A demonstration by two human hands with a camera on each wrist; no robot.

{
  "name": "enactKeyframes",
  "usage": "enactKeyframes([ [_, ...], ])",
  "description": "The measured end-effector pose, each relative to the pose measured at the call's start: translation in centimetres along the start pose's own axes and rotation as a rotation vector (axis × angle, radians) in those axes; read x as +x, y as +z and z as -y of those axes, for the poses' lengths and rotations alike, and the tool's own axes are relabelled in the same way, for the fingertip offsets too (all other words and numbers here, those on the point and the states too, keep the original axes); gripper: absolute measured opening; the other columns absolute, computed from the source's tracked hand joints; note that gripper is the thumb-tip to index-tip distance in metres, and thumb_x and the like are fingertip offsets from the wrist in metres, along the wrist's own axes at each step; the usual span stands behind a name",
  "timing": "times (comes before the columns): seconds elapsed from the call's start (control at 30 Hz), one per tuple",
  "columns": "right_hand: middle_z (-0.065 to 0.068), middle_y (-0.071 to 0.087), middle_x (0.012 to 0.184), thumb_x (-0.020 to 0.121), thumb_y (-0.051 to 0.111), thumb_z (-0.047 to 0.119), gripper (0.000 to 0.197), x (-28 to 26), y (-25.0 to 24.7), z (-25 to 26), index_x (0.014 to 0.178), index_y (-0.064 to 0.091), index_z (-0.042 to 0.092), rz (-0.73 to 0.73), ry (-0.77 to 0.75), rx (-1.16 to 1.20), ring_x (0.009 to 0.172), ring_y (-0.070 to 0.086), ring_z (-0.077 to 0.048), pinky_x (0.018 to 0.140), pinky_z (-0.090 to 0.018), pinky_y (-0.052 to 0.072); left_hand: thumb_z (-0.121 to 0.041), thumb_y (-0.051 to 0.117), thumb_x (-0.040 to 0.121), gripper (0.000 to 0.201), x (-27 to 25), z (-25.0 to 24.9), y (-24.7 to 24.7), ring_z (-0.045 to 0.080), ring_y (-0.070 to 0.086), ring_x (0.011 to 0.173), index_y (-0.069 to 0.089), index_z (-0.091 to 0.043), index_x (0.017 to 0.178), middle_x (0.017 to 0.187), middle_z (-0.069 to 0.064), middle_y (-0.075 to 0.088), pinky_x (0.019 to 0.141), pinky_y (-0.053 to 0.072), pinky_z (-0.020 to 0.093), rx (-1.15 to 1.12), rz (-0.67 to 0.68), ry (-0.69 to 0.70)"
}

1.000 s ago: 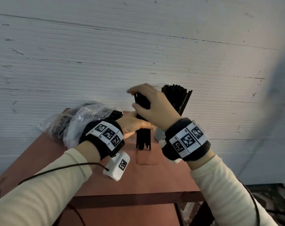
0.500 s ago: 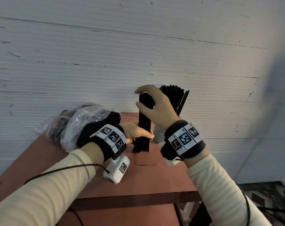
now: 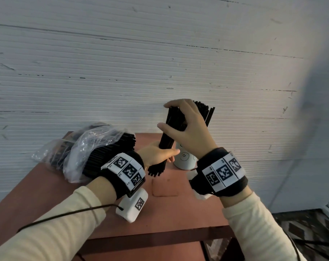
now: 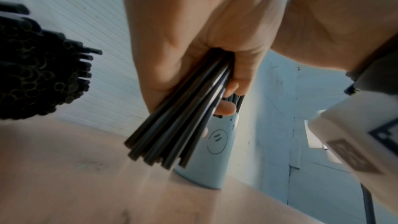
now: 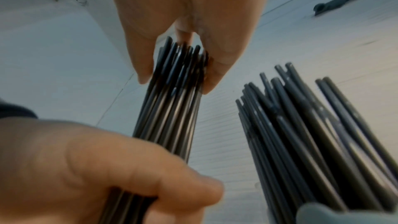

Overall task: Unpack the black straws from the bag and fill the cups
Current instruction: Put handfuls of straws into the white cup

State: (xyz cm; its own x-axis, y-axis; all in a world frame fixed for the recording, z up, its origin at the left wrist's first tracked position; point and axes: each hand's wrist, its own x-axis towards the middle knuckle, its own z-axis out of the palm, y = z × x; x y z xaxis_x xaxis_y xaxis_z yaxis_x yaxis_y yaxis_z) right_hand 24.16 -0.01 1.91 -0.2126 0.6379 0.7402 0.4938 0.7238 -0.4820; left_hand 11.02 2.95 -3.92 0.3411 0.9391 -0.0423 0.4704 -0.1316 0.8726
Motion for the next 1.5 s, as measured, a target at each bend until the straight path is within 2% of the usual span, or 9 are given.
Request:
enactKeyframes([
  [0.2, 0.006, 0.036, 0.127, 0.059, 0.087, 0.048, 0.092, -1.2, -3.7, 0.8, 0.131, 0.034, 0.029, 0.067, 0.128, 0.008, 0.119, 0.042, -0.006, 0.093, -0.011, 0.040, -0.038, 0.057, 0.094, 0.030, -1.9, -2.5, 0.0, 0.015, 0.067, 0.099, 0.066, -0.015, 0.079, 0.089, 0.000, 0.071, 0.102, 0.046, 0.035, 0.099, 0.248, 0.150],
  [0.4, -0.003, 0.068, 0.097, 0.071, 0.080, 0.041, 0.037, -2.6, -4.5, 0.0, 0.098, 0.068, 0.019, 0.504, 0.207, 0.144, 0.094, 0.066, -0.011, 0.080, -0.029, 0.054, -0.027, 0.059, 0.096, 0.031, -3.1, -3.5, 1.2, 0.017, 0.070, 0.089, 0.056, -0.012, 0.069, 0.075, 0.002, 0.061, 0.093, 0.053, 0.033, 0.139, 0.542, 0.169],
  [0.5, -0.007, 0.069, 0.082, 0.079, 0.075, 0.036, 0.026, -2.6, -4.4, -0.5, 0.083, 0.069, 0.011, 0.472, 0.179, 0.063, 0.081, 0.068, -0.021, 0.074, -0.043, 0.055, -0.034, 0.064, 0.091, 0.031, -2.9, -3.6, 1.4, 0.019, 0.067, 0.086, 0.059, -0.005, 0.083, 0.079, 0.007, 0.062, 0.092, 0.054, 0.038, 0.130, 0.471, 0.219],
  [0.67, 0.004, 0.069, 0.075, 0.086, 0.070, 0.010, 0.006, -0.8, -6.0, -0.5, 0.082, 0.069, 0.007, 0.317, 0.177, 0.171, 0.072, 0.065, -0.003, 0.068, -0.015, 0.048, -0.038, 0.082, 0.073, 0.056, -1.9, -3.4, 1.0, -0.003, 0.063, 0.089, 0.045, -0.032, 0.115, 0.101, -0.010, 0.064, 0.076, 0.053, 0.020, 0.058, 0.233, 0.254],
  [0.83, 0.015, 0.060, 0.058, 0.088, 0.065, 0.002, 0.008, 2.3, -8.5, -1.2, 0.079, 0.064, 0.002, 0.079, 0.194, 0.251, 0.049, 0.054, 0.004, 0.047, -0.006, 0.038, -0.029, 0.090, 0.061, 0.094, 1.2, -2.9, 1.1, 0.008, 0.057, 0.098, 0.018, -0.032, 0.122, 0.107, -0.004, 0.053, 0.081, 0.046, 0.020, -0.072, -0.073, 0.140],
  [0.93, 0.015, 0.060, 0.059, 0.088, 0.066, 0.007, 0.009, 3.5, -9.3, -2.1, 0.079, 0.064, 0.007, 0.037, 0.193, 0.225, 0.050, 0.053, 0.001, 0.047, -0.007, 0.036, -0.011, 0.086, 0.069, 0.105, 3.4, -2.9, 1.6, 0.001, 0.055, 0.100, 0.007, -0.029, 0.136, 0.109, -0.008, 0.053, 0.070, 0.042, 0.008, -0.128, -0.047, 0.124],
  [1.07, 0.014, 0.059, 0.058, 0.087, 0.067, 0.015, 0.013, 4.2, -9.6, -3.1, 0.074, 0.066, 0.016, 0.063, 0.198, 0.181, 0.049, 0.045, -0.005, 0.044, -0.014, 0.032, -0.013, 0.087, 0.067, 0.123, 6.0, -2.5, 1.3, 0.009, 0.047, 0.122, -0.005, -0.027, 0.147, 0.134, -0.003, 0.048, 0.092, 0.041, 0.021, -0.127, 0.078, 0.118],
  [1.3, 0.010, 0.067, 0.071, 0.083, 0.071, 0.009, 0.011, 4.8, -9.5, -4.5, 0.081, 0.068, -0.001, 0.035, 0.191, 0.026, 0.069, 0.064, -0.003, 0.066, -0.019, 0.053, -0.004, 0.083, 0.071, 0.075, 7.7, -2.4, 1.3, 0.003, 0.055, 0.109, 0.039, -0.025, 0.127, 0.118, -0.011, 0.058, 0.079, 0.043, 0.010, -0.043, 0.152, 0.190],
  [1.5, 0.005, 0.065, 0.072, 0.083, 0.071, 0.010, 0.014, 5.3, -9.0, -4.7, 0.082, 0.066, -0.004, 0.032, 0.175, -0.014, 0.068, 0.063, -0.003, 0.066, -0.017, 0.052, -0.006, 0.084, 0.069, 0.067, 7.0, -1.9, 0.4, 0.007, 0.058, 0.115, 0.052, -0.025, 0.125, 0.120, -0.006, 0.065, 0.095, 0.047, 0.025, -0.046, 0.258, 0.206],
])
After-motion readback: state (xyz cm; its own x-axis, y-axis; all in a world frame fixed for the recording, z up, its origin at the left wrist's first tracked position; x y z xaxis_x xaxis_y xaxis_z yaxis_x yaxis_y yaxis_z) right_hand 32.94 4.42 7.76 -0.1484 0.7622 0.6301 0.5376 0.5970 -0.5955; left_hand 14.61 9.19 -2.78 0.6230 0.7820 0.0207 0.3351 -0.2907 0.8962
